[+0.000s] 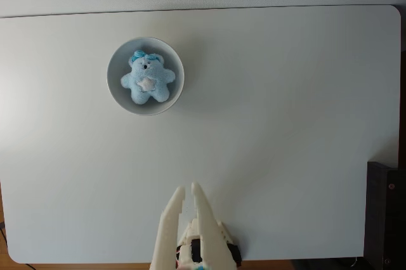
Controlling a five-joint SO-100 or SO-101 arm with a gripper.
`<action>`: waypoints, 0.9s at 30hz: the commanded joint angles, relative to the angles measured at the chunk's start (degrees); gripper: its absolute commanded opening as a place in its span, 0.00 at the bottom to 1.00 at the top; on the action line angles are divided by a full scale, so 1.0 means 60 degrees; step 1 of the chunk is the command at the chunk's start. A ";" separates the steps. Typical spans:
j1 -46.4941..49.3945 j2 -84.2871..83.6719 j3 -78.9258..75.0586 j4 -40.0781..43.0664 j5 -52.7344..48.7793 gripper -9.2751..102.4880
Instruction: Grasp a skyblue doll and put it into the bowl.
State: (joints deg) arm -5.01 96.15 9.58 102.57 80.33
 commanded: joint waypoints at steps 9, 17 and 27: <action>-0.0015 0.3721 0.6709 0.0776 0.0015 0.08; 0.0029 0.5801 1.0547 0.0396 0.0029 0.08; 0.0029 0.9932 1.6904 -0.2402 0.0117 0.08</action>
State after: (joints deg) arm -5.01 149.59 104.68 92.90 80.68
